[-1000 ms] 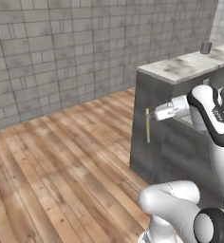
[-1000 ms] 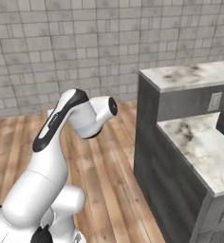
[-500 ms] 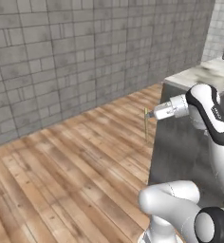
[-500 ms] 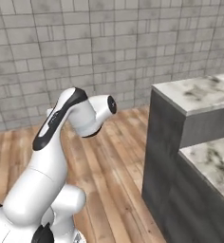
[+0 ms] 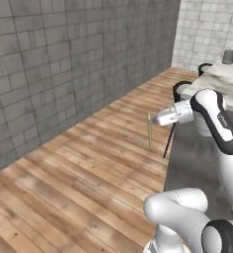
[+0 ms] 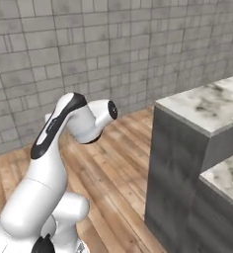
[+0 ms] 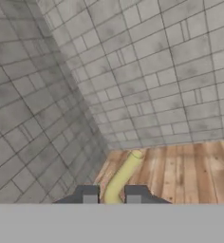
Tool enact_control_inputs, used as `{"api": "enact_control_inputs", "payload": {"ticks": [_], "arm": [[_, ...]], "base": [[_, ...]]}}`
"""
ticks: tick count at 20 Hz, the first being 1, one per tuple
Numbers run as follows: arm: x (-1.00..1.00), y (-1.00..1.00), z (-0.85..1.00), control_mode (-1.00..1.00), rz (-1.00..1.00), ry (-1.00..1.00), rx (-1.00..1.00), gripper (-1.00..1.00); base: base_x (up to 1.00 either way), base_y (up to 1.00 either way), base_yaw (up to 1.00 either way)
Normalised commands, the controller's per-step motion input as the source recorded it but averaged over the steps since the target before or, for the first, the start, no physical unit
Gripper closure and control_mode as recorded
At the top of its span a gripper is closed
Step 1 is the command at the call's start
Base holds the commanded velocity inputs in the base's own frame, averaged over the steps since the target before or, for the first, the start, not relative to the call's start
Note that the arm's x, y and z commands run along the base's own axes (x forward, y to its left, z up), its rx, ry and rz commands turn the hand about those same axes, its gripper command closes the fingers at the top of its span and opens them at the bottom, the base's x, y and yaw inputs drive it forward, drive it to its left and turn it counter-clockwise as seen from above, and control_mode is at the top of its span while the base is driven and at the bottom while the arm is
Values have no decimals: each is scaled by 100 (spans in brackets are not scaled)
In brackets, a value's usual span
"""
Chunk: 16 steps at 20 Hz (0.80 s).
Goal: Take a straw from the drawer in front and place it inside the glass cup on the dining counter.
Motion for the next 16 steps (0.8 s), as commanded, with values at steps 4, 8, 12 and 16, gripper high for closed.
{"api": "enact_control_inputs", "payload": {"ticks": [4,8,12,16], "arm": [[0,0,0,100,0,0,0,100],[0,0,0,100,0,0,0,100],[0,0,0,100,0,0,0,100],[0,0,0,100,0,0,0,100]], "base": [[51,50,-55],[42,44,-60],[34,49,-62],[26,59,-61]]}}
